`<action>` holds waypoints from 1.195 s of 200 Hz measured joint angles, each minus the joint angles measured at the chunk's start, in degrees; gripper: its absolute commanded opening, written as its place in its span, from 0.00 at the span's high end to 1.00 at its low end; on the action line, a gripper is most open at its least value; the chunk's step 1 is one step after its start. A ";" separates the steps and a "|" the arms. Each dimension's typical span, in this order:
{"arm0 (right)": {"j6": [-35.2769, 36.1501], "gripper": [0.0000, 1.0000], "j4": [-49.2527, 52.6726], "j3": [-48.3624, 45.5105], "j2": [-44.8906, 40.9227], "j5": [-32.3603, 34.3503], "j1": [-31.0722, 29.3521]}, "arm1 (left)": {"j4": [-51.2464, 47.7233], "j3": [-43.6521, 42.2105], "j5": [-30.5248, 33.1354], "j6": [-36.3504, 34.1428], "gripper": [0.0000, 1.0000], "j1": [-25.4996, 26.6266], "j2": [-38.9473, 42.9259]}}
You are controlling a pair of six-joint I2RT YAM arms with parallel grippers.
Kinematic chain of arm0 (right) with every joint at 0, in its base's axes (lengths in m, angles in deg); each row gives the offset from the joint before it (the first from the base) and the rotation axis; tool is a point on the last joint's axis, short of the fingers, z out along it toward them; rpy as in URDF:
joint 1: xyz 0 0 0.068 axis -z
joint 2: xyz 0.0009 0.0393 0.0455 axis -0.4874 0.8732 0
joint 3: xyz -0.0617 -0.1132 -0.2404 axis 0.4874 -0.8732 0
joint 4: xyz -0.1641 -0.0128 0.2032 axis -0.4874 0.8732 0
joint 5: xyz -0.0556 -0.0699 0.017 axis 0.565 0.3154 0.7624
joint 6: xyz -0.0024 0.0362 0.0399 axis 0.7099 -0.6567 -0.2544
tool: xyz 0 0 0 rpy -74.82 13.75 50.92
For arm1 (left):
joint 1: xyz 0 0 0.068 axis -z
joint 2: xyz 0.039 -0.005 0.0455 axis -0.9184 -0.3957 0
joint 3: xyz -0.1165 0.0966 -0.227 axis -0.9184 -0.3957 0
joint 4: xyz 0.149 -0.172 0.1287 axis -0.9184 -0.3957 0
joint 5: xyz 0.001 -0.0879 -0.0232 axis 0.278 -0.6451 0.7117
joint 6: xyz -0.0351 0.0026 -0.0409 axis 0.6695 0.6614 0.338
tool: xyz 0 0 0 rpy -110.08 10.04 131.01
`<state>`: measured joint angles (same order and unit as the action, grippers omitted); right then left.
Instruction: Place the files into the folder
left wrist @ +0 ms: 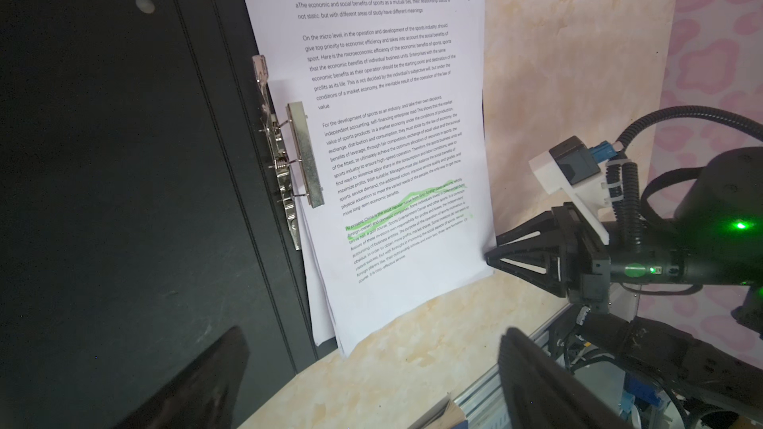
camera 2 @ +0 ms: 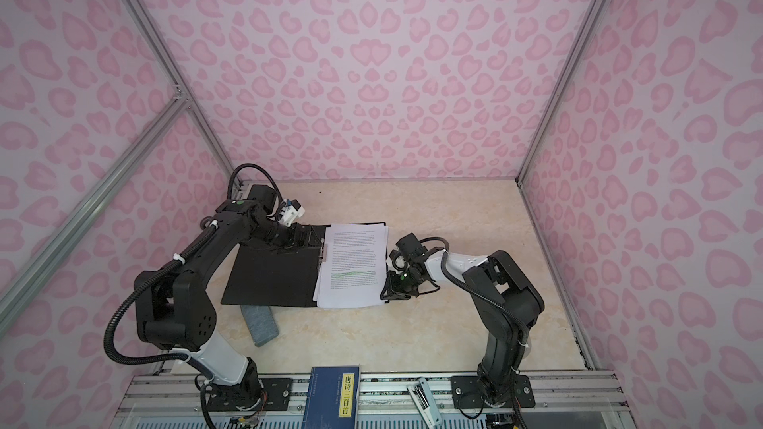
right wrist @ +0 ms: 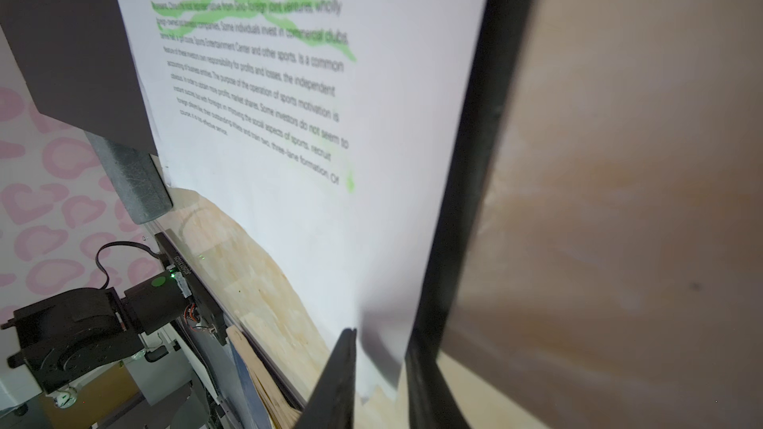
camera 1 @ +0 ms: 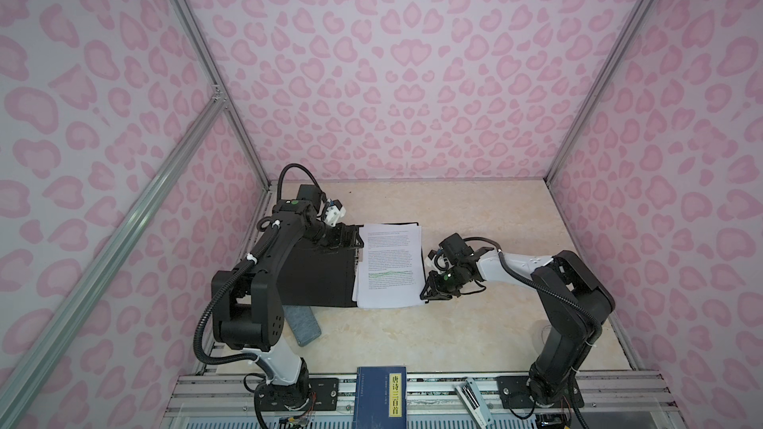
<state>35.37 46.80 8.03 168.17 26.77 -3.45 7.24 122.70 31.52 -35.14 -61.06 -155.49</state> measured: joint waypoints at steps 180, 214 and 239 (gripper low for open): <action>0.33 0.68 1.16 21.66 9.77 4.00 13.42 | 0.55 -2.01 1.86 -2.89 0.01 0.00 -0.96; 0.42 0.68 1.16 30.62 18.34 2.91 14.23 | 0.92 -3.56 0.87 -3.54 0.01 0.00 -0.96; 0.00 0.68 0.96 34.62 21.99 2.32 14.60 | 0.31 -4.92 0.35 -3.93 0.01 0.00 -0.96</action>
<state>35.37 47.76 42.65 190.16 29.09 11.15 7.55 117.78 31.87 -39.08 -61.06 -156.45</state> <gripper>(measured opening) 0.323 0.986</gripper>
